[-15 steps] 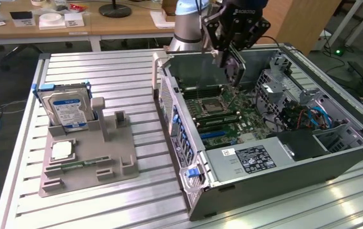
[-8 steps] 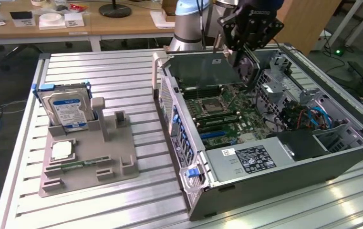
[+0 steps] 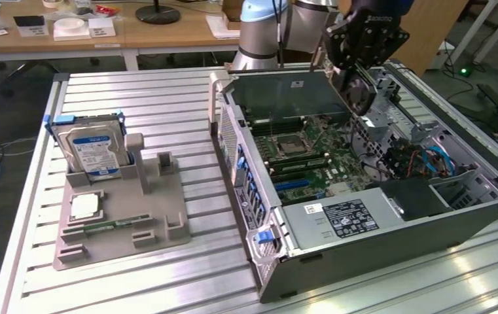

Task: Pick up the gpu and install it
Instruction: 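Pick up the gpu and move the gpu toward the slot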

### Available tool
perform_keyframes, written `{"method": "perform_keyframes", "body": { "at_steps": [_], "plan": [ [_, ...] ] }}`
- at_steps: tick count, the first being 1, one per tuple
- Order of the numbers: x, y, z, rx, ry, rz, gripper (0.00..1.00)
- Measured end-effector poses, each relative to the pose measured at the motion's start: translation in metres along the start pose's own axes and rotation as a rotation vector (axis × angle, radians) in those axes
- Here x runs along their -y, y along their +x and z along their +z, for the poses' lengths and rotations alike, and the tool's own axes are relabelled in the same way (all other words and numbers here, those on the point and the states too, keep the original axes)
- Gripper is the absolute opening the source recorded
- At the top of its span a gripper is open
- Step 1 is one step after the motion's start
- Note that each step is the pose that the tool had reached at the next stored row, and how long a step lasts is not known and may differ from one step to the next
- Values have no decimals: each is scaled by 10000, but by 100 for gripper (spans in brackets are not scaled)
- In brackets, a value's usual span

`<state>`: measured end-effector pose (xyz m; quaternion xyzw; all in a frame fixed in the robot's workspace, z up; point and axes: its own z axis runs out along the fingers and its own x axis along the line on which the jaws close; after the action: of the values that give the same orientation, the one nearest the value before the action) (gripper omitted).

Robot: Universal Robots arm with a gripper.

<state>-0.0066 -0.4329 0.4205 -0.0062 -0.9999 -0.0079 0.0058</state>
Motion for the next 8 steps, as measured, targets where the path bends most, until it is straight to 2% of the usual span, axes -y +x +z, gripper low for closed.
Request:
{"method": "perform_keyframes", "body": {
  "at_steps": [5,8],
  "plan": [
    [-3,-206,8,2,1,1,28],
    [-3,-212,9,0,1,0,28]
  ]
}}
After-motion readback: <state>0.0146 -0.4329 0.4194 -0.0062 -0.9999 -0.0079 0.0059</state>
